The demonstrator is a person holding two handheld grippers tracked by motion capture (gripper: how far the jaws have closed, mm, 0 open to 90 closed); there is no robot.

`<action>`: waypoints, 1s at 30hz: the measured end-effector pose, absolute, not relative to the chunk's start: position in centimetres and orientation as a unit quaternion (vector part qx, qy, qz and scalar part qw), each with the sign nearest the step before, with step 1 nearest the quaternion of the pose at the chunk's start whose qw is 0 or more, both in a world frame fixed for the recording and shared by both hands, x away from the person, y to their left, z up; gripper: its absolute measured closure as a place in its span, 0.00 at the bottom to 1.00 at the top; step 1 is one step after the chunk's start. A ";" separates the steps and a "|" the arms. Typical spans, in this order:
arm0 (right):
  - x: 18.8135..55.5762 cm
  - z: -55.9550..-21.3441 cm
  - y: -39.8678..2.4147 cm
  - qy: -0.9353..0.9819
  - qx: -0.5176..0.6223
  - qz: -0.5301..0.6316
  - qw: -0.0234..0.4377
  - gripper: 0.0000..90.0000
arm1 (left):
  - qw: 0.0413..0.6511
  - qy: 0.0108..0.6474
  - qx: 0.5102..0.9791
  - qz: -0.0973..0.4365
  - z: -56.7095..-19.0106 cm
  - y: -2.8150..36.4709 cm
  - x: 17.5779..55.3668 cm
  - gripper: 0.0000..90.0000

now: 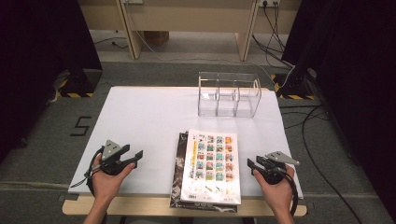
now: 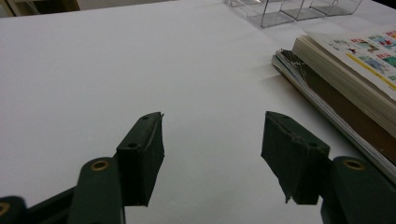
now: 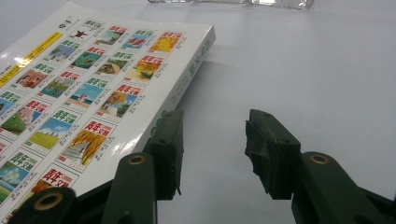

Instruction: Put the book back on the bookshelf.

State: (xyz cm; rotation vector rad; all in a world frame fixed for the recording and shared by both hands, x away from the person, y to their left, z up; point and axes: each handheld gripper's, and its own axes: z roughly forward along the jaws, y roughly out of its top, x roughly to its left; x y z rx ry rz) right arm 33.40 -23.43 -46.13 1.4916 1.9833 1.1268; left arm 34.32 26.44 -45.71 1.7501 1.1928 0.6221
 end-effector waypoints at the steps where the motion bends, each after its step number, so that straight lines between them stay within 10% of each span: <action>1: 33.5 -46.1 -23.4 0.713 0.534 0.405 0.205 0.63 | 0.452 0.481 0.708 0.251 -45.6 26.4 34.3 0.44; 13: 34.2 -45.6 -22.4 0.722 0.525 0.407 0.193 0.63 | 0.470 0.497 0.699 0.210 -45.7 26.0 34.9 0.61; 30: 34.7 -44.4 -20.8 0.727 0.535 0.405 0.146 0.62 | 0.445 0.436 0.767 0.154 -43.6 19.3 36.2 0.44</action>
